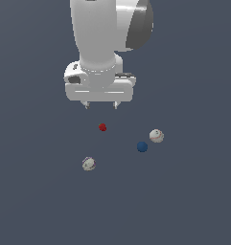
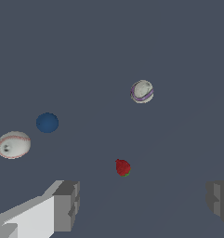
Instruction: Pick up a designated object from a clutter of objects.
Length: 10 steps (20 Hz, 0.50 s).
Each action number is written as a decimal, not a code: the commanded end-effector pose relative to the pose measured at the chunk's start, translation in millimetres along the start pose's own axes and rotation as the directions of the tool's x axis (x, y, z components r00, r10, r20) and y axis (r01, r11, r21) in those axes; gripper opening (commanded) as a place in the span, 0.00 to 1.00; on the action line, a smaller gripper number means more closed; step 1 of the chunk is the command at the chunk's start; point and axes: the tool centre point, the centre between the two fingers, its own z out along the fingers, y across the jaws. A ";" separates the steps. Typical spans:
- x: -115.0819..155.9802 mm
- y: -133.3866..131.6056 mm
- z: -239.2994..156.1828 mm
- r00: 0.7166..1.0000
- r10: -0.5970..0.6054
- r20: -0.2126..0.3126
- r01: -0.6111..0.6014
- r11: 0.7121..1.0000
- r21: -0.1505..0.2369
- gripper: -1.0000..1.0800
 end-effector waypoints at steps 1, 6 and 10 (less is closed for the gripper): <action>0.7 -1.5 1.4 1.000 -0.001 0.000 0.001 1.000 0.000 0.96; 7.2 -11.6 13.5 1.000 -0.004 -0.004 0.004 1.000 -0.003 0.96; 16.1 -27.8 32.0 1.000 -0.009 -0.009 0.009 1.000 -0.006 0.96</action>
